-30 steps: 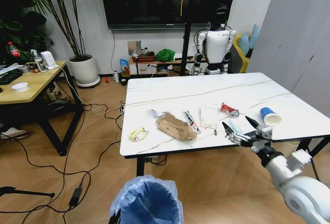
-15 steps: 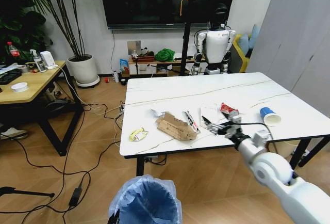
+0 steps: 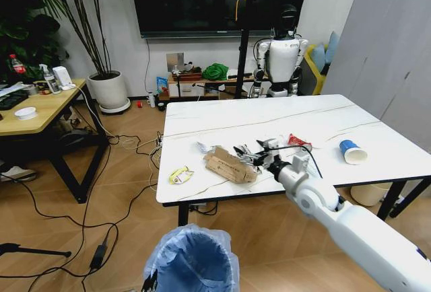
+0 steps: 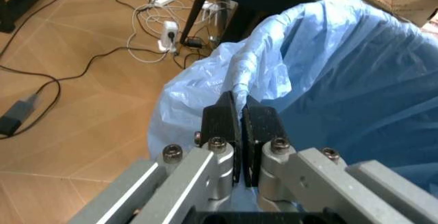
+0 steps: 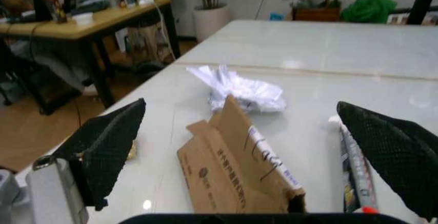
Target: Pick up the trash bin and place the trash from the table into it.
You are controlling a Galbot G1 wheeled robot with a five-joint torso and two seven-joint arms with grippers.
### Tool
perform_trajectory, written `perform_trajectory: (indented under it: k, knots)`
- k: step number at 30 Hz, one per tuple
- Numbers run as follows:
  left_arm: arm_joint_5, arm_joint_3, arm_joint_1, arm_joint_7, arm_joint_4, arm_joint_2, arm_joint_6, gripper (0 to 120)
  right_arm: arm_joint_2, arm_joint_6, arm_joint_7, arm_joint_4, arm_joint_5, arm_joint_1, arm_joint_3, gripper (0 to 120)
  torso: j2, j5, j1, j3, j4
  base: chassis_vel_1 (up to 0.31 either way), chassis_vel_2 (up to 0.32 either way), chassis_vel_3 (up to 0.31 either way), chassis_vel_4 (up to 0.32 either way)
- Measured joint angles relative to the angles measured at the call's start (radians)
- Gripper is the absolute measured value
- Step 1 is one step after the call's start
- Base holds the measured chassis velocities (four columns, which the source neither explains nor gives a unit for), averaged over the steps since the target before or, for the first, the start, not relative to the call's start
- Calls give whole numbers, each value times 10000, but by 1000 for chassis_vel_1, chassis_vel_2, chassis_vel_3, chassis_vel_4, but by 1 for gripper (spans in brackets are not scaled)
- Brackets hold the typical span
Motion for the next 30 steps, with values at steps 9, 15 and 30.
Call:
perform_trajectory:
  k: [9,15,30]
  knots:
    - [124,13,-36,8,83,-175,-79,0,560,-1125,-644,-1539,230,1563,-1202,100,-1,1,-1,0,-2,0,0,0,0]
    - [167,-4,-62,17,139,-282,-120,0,913,-1173,-941,-2355,49,2218,-1543,100,-2,-1,-1,-1,1,0,0,0,0]
    - [137,-68,-124,18,165,-344,-157,0,1121,-1205,-1293,-3147,21,2952,-2535,100,-2,0,0,-2,0,0,0,0,0]
